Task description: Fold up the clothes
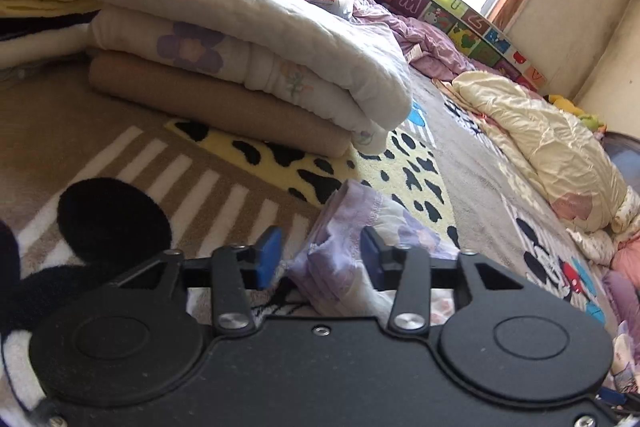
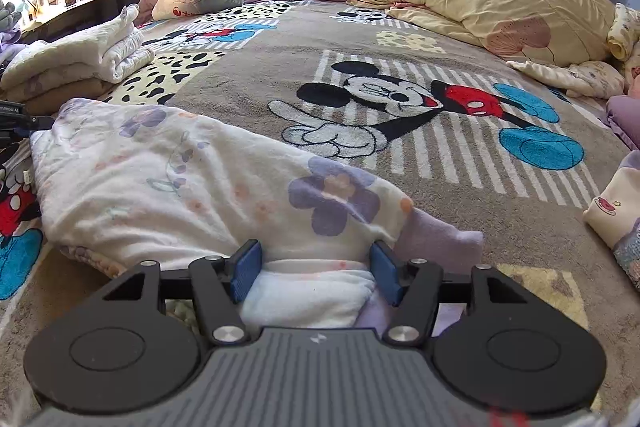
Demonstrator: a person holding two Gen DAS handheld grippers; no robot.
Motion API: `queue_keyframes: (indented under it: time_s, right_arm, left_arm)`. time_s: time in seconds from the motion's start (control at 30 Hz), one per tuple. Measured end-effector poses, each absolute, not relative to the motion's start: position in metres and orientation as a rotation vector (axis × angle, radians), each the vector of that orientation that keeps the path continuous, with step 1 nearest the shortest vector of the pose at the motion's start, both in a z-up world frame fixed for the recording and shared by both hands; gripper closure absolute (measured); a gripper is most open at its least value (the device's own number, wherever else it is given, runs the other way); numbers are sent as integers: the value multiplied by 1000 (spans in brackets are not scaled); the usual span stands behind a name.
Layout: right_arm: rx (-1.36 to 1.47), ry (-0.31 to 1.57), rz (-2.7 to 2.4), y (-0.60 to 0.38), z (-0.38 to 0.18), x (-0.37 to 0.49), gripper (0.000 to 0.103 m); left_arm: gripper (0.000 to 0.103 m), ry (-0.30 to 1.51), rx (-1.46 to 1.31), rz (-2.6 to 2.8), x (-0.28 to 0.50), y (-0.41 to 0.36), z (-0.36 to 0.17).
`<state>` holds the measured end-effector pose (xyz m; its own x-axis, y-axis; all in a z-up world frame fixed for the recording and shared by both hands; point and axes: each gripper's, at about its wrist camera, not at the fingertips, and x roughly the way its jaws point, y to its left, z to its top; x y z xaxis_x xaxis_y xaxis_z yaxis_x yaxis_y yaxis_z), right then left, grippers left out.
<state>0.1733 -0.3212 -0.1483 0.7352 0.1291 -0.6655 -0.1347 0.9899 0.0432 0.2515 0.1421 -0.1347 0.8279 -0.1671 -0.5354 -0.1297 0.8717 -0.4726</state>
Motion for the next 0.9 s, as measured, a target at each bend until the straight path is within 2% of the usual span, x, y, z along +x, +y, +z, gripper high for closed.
queue_keyframes:
  time_s: [0.17, 0.27, 0.37, 0.57, 0.6, 0.77, 0.87, 0.9]
  right_arm:
    - [-47, 694, 128, -315, -136, 163, 43]
    - [-60, 654, 139, -310, -126, 156, 43]
    - [-101, 697, 150, -303, -132, 164, 43]
    - [-38, 741, 130, -313, -155, 188, 34]
    - [-41, 739, 130, -312, -156, 190, 33]
    - [-42, 741, 119, -310, -155, 195, 31]
    - [-4, 713, 107, -314, -139, 181, 32]
    - [21, 695, 89, -319, -133, 171, 29]
  left_arm:
    - [47, 642, -683, -94, 228, 156, -148]
    - [47, 648, -696, -144, 230, 149, -154]
    - [47, 666, -707, -170, 243, 139, -161]
    - [51, 655, -730, -127, 263, 129, -167]
    - [52, 655, -737, -119, 265, 128, -167]
    - [84, 667, -825, -92, 269, 131, -164]
    - [86, 639, -852, -89, 256, 133, -150]
    - [86, 630, -874, -87, 247, 135, -145]
